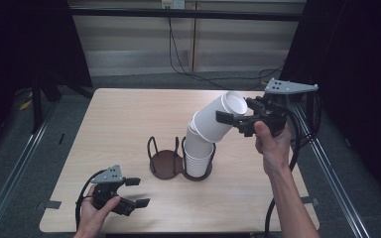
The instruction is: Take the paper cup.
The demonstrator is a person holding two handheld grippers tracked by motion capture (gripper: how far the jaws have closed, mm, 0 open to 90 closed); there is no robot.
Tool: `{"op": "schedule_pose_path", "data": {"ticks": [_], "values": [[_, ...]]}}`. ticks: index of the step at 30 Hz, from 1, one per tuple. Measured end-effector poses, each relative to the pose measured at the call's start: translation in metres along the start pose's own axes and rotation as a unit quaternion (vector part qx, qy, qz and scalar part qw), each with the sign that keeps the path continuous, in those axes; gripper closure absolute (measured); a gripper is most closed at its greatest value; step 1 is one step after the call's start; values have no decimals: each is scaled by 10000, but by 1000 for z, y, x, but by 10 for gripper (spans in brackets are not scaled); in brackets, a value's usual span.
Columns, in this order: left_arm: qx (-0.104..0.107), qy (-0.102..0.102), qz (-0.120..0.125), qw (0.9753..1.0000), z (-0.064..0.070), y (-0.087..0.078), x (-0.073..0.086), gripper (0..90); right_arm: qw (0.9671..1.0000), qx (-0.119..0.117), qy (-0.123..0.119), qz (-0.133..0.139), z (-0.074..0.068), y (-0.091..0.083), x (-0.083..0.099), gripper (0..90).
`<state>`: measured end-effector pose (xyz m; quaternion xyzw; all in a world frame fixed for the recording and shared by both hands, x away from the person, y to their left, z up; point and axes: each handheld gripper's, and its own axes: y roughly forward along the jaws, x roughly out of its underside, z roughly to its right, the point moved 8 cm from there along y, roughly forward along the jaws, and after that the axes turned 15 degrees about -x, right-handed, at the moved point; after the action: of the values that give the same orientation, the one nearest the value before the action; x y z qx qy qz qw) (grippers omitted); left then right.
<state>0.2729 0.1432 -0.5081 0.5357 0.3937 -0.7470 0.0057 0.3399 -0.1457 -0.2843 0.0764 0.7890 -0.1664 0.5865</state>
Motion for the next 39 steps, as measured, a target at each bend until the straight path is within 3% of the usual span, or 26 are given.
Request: {"op": "schedule_pose_path", "data": {"ticks": [14,27,32,39], "values": [[-150,-66,114,9998,-4,-1,-4,159,9999,108,60,78,-6,-27,9,245],[50,51,238,9997,7,2,-13,160,9996,224,125,-74,-11,-40,23,246],[159,9,317,9994,11,1,-18,160,9994,238,182,-144,-12,-42,35,246],[287,246,350,9987,21,3,-27,159,9990,172,350,-201,-10,-39,58,246]]}}
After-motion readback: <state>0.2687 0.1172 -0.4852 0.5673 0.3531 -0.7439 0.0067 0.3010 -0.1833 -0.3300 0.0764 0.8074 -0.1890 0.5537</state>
